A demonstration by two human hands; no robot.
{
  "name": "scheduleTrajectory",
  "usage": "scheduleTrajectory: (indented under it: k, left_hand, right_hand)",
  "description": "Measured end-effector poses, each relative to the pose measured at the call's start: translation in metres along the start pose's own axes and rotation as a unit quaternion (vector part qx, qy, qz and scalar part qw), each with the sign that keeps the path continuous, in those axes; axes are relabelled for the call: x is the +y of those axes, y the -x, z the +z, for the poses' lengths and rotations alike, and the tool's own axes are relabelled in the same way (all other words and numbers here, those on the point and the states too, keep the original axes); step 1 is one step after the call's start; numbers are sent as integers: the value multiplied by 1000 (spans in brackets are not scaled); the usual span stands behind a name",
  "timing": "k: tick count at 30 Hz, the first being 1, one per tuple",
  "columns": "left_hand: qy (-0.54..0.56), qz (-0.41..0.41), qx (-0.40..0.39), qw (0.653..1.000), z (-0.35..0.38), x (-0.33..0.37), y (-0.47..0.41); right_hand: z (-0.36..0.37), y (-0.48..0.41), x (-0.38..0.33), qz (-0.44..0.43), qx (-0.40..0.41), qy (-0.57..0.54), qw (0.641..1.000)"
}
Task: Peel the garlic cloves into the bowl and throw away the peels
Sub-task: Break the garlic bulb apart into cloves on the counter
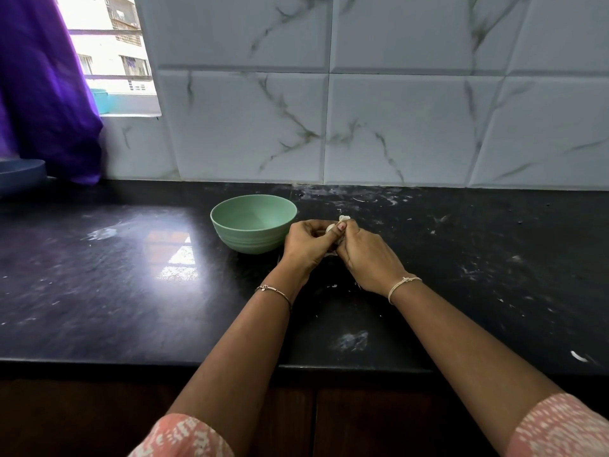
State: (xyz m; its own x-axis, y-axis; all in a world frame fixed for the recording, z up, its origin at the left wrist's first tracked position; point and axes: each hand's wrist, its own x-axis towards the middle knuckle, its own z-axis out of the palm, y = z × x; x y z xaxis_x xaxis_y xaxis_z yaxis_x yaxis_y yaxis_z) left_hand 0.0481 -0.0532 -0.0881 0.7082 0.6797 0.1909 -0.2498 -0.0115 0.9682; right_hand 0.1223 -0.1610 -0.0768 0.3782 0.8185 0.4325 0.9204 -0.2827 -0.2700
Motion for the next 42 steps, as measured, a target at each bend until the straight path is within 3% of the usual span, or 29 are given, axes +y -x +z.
scheduleTrajectory:
  k: [10,17,21,24,27,31,35,39,42]
  left_hand:
    - [-9,0,-40,999,-2,4,3]
    - [-7,-21,-37,999,-2,4,0]
    - [-3,-21,-41,999,-5,5,1]
    - [-113,18,-28,993,0,2,0]
    - [-329,87,11,940,5,-2,-1]
    - [-371,110,18,922,4,0,1]
    - [-322,82,10,943,2,-1,-3]
    - [-144,1,10,989,3,2,-4]
    - [-24,-51,9,998,4,8,-1]
  right_hand:
    - [-2,-1,5,31,7,-46,998]
    - [4,-1,5,76,-15,-199,977]
    - [4,-2,5,64,-8,-176,982]
    - [5,-5,7,80,-2,-164,983]
    - [7,-5,7,84,-2,-139,987]
    - [7,-4,7,78,3,-126,989]
    - [7,-6,7,94,1,-172,981]
    - [9,-12,10,139,48,-262,954]
    - [11,-12,13,151,15,-222,963]
